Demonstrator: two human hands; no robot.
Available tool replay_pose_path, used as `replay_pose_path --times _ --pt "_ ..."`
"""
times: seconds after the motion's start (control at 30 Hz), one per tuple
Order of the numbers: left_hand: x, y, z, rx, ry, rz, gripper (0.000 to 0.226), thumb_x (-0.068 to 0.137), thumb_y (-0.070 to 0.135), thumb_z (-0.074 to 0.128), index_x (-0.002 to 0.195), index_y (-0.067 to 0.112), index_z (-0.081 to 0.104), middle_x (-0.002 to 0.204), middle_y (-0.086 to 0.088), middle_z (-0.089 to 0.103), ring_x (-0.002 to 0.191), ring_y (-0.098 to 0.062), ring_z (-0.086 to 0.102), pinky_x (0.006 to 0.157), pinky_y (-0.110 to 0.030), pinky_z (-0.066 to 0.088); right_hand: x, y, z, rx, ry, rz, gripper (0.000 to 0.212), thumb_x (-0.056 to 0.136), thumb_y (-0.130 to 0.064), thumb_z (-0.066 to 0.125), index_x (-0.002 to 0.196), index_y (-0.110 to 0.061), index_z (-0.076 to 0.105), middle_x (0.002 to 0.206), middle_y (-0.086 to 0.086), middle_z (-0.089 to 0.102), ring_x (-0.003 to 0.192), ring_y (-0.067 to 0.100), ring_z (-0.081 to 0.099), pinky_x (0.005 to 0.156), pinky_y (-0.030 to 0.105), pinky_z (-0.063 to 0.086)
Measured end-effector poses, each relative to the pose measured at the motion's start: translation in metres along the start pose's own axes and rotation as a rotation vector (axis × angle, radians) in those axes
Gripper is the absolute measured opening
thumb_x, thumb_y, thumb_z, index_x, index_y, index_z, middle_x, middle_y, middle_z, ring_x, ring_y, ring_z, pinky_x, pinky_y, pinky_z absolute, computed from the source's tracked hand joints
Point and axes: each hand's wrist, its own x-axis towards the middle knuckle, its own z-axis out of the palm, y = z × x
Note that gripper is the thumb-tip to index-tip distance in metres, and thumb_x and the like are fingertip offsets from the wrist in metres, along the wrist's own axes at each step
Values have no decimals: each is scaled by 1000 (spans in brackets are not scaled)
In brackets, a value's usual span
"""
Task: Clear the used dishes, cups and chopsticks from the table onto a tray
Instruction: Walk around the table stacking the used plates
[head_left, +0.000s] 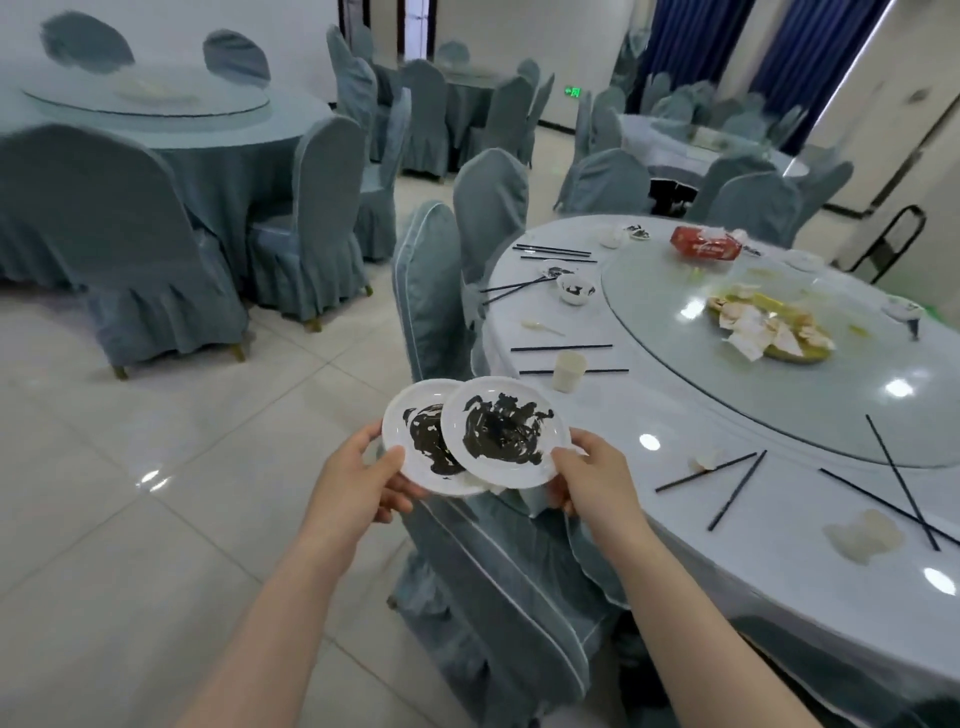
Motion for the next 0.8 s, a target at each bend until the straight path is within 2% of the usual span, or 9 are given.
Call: replay_pose_path --times 0.13,0.4,0.6,0.8 --pt "13 1 -55 -17 62 -9 36 99 14 46 132 30 47 69 -15 73 44 -11 55 41 -21 40 13 -16 67 -66 -156 -69 18 89 -19 48 95 -33 58 67 4 72 46 14 61 39 21 42" --pt "70 2 -159 -50 184 -19 32 99 15 46 122 36 49 69 -15 73 45 -13 56 41 -20 40 70 -45 207 -97 -410 -59 20 88 -16 49 99 -25 63 66 6 71 47 16 61 39 21 40" --pt "151 27 -229 -13 250 -21 32 98 14 45 122 35 50 68 -15 72 44 -14 56 41 -21 40 144 -77 308 -12 -552 0 16 85 -12 55 88 -16 71 58 1 64 45 9 50 42 18 37" --pt "231 57 -277 -11 276 -5 30 98 19 45 122 36 52 70 -14 73 48 -16 59 43 -22 41 215 -113 379 14 -589 11 23 81 -11 57 99 -20 67 64 3 63 47 9 47 45 20 37"
